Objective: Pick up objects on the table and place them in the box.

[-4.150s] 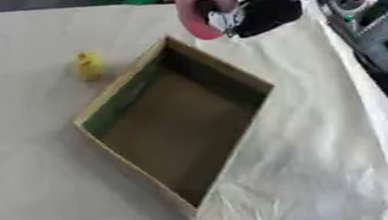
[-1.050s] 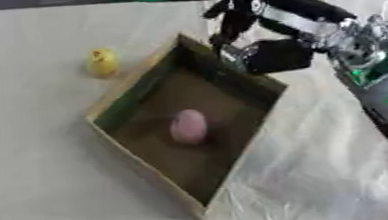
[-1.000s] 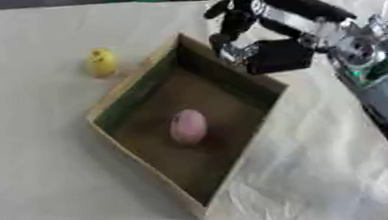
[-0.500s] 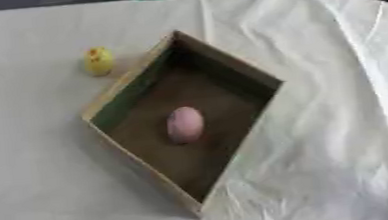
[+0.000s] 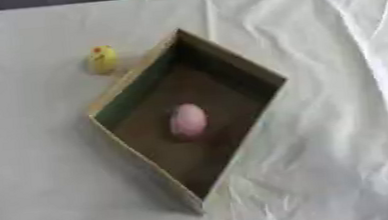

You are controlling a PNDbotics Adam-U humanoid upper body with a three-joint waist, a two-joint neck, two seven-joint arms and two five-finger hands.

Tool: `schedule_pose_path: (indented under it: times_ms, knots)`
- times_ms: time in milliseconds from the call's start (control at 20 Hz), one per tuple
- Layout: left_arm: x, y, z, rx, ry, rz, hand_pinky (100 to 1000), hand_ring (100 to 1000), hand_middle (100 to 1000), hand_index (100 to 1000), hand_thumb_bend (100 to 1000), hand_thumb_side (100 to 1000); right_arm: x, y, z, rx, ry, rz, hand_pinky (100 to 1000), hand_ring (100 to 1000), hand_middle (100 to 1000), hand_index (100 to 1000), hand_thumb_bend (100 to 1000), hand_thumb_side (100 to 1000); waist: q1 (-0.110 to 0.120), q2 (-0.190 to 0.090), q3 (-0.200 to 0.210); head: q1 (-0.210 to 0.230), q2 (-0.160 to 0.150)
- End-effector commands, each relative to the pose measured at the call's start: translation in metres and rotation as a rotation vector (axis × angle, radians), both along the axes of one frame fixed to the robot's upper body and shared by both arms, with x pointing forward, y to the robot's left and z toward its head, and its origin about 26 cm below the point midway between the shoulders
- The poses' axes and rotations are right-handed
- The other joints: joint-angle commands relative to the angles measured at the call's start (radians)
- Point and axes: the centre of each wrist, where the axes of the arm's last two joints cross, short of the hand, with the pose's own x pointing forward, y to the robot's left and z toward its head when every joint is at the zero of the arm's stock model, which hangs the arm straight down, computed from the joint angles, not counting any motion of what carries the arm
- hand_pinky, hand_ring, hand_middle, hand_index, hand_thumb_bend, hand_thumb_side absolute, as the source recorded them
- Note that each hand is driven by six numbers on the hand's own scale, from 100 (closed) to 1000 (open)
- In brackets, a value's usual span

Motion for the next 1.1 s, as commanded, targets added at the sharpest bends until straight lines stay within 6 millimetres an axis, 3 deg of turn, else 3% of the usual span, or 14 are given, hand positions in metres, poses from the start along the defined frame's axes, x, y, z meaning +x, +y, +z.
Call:
schedule_pose_path:
  times_ms: [50,350,750,1100]
  knots:
    - [-0.004,0.007,0.020,0.143,-0.019,0.110,464,616,643,807,100,809,-0.006,-0.006,0.005,0.049,-0.061,-0.002,780,667,600,782,100,448,0.003,-0.021,-0.004,0.008,0.010]
    - [-0.005,0.010,0.040,0.427,0.124,0.238,501,660,694,848,100,732,-0.008,-0.013,-0.004,0.092,-0.051,-0.049,777,662,600,781,100,465,0.009,-0.027,-0.016,0.015,0.009]
    - [-0.005,0.004,0.066,0.721,0.366,0.280,535,690,720,868,100,766,-0.009,-0.017,-0.009,0.114,-0.041,-0.077,778,658,598,778,100,475,0.013,-0.034,-0.032,0.030,0.006]
    - [0.018,0.002,0.072,0.927,0.520,0.292,565,718,742,888,259,865,-0.009,-0.017,-0.010,0.115,-0.038,-0.077,778,655,596,776,100,472,0.017,-0.037,-0.040,0.036,0.003]
